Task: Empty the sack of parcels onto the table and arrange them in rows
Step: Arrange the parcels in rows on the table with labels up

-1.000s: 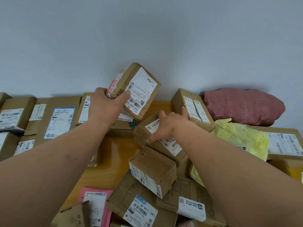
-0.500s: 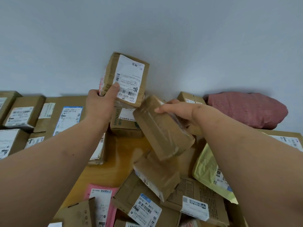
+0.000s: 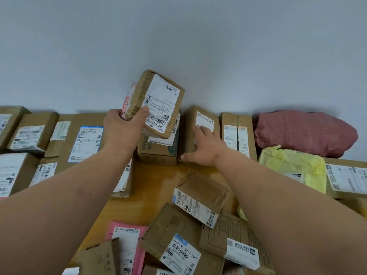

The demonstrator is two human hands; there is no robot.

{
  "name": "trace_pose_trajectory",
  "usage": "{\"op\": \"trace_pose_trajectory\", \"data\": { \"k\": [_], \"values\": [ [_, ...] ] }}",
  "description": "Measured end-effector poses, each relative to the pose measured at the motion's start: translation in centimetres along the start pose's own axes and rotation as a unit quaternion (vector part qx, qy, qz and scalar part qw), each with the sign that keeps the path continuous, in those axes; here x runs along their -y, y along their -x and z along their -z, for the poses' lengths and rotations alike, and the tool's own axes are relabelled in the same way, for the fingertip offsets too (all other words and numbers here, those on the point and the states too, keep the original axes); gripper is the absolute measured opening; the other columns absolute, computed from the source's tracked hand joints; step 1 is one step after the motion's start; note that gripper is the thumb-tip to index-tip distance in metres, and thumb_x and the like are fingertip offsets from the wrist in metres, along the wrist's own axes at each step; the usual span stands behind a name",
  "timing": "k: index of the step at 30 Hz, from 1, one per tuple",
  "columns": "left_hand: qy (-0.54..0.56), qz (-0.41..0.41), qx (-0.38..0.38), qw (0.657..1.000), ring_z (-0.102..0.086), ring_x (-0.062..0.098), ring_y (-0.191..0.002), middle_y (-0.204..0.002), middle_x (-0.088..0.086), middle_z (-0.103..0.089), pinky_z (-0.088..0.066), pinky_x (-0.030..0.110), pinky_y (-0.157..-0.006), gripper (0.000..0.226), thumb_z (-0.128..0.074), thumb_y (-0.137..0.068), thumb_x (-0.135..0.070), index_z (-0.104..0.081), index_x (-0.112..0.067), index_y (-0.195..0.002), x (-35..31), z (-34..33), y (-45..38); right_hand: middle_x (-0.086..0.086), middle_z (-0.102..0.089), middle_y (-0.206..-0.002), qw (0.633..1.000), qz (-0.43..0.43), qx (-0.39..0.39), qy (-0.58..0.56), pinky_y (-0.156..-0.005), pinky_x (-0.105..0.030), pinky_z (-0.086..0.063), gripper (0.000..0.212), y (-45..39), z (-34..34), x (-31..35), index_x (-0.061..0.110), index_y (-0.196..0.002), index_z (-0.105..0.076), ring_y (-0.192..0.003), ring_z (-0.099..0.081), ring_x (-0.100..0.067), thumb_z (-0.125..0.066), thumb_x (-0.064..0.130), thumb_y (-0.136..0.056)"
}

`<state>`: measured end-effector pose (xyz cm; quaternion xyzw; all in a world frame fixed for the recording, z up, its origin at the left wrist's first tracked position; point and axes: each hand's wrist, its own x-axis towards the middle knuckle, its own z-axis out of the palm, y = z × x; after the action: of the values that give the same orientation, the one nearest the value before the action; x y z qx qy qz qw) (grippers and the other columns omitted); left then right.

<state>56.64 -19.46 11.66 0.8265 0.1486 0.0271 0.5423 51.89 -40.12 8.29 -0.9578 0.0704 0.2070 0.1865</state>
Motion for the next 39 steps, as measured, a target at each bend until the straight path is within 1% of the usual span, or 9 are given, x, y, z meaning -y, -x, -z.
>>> {"op": "trace_pose_trajectory", "data": {
  "k": [3, 11, 16, 19, 24, 26, 30, 35, 39],
  "values": [
    [-0.001, 0.001, 0.0, 1.0, -0.061, -0.001, -0.072, -0.084, -0.012, -0.064, -0.043, 0.022, -0.056, 0.041, -0.072, -0.081, -0.054, -0.057, -0.021, -0.102, 0.0, -0.2, 0.2, 0.001, -0.005, -0.166, 1.0, 0.015, 0.016, 0.022, -0.121, -0.051, -0.013, 0.122, -0.2, -0.6, -0.2, 0.023, -0.158, 0.005, -0.152, -0.008, -0.029, -0.076, 0.056, -0.073],
    [-0.001, 0.034, 0.049, 0.998, -0.064, 0.006, -0.083, -0.088, -0.01, -0.067, -0.051, 0.027, -0.069, 0.032, -0.071, -0.083, -0.054, -0.055, -0.028, -0.094, 1.1, -1.0, -0.2, -0.002, 0.001, -0.167, 0.998, 0.024, -0.028, 0.047, -0.122, -0.048, -0.01, 0.09, -1.3, -2.6, -0.4, 0.022, -0.158, -0.011, -0.153, -0.004, -0.029, -0.066, 0.042, -0.09],
    [-0.003, 0.068, 0.122, 0.99, -0.066, 0.017, -0.101, -0.11, -0.005, -0.069, -0.057, 0.036, -0.085, 0.063, -0.064, -0.083, -0.063, -0.053, -0.023, -0.13, 1.6, -1.9, -0.2, -0.004, -0.039, -0.152, 0.989, -0.031, -0.098, -0.11, -0.115, -0.051, -0.029, 0.073, -1.2, -1.3, -0.9, 0.025, -0.148, -0.037, -0.139, -0.034, -0.032, -0.065, 0.041, -0.083],
    [-0.002, 0.087, 0.165, 0.982, -0.064, 0.02, -0.105, -0.116, -0.006, -0.066, -0.056, 0.041, -0.091, 0.073, -0.059, -0.084, -0.067, -0.042, -0.029, -0.143, 1.2, -2.4, 0.2, 0.0, -0.056, -0.135, 0.923, -0.055, -0.18, -0.335, -0.107, -0.046, -0.04, 0.058, -1.1, 0.3, 0.0, 0.02, -0.141, -0.046, -0.124, -0.05, -0.025, -0.055, 0.045, -0.089],
    [0.005, 0.084, 0.224, 0.971, -0.067, 0.016, -0.099, -0.108, -0.006, -0.069, -0.055, 0.04, -0.094, 0.051, -0.056, -0.09, -0.061, -0.051, -0.029, -0.129, 0.3, -2.5, 0.8, -0.002, -0.056, -0.139, 0.795, -0.074, -0.072, -0.598, -0.1, -0.055, -0.048, 0.107, -0.5, 1.8, 2.1, 0.028, -0.147, -0.034, -0.12, -0.059, -0.029, -0.057, 0.088, -0.061],
    [-0.024, 0.069, 0.249, 0.966, -0.068, 0.018, -0.102, -0.112, -0.006, -0.07, -0.055, 0.042, -0.095, 0.063, -0.062, -0.08, -0.066, -0.05, -0.031, -0.132, 0.3, -2.0, 1.0, 0.0, -0.07, -0.12, 0.766, -0.069, -0.052, -0.637, -0.088, -0.051, -0.056, 0.084, -0.3, 1.9, 2.1, 0.03, -0.133, -0.048, -0.106, -0.069, -0.025, -0.068, 0.078, -0.066],
    [-0.084, 0.076, 0.289, 0.951, -0.068, 0.015, -0.092, -0.106, -0.004, -0.069, -0.054, 0.028, -0.075, 0.047, -0.059, -0.09, -0.058, -0.051, -0.028, -0.125, 0.5, -0.2, 1.7, -0.001, -0.073, -0.11, 0.785, -0.077, -0.027, -0.614, -0.069, -0.038, -0.06, 0.05, 0.2, 1.2, 1.8, 0.028, -0.126, -0.046, -0.094, -0.072, -0.021, -0.076, 0.029, -0.085],
    [-0.127, 0.068, 0.288, 0.947, -0.06, 0.015, -0.083, -0.099, -0.001, -0.065, -0.039, 0.022, -0.064, 0.052, -0.048, -0.094, -0.062, -0.059, -0.018, -0.117, 1.1, 2.8, 3.0, -0.005, -0.073, -0.108, 0.793, -0.083, 0.006, -0.603, -0.083, -0.046, -0.06, 0.051, 2.1, 0.1, 2.4, 0.023, -0.128, -0.046, -0.098, -0.071, -0.025, -0.072, 0.031, -0.085],
    [-0.167, 0.057, 0.29, 0.941, -0.062, 0.019, -0.093, -0.11, 0.002, -0.067, -0.045, 0.033, -0.084, 0.068, -0.036, -0.091, -0.074, -0.062, -0.018, -0.121, 1.6, 5.4, 3.6, -0.002, -0.076, -0.102, 0.836, -0.088, 0.032, -0.54, -0.074, -0.036, -0.056, 0.053, 4.0, -0.2, 3.6, 0.019, -0.124, -0.058, -0.096, -0.071, -0.023, -0.068, 0.042, -0.077]
  ]
}}
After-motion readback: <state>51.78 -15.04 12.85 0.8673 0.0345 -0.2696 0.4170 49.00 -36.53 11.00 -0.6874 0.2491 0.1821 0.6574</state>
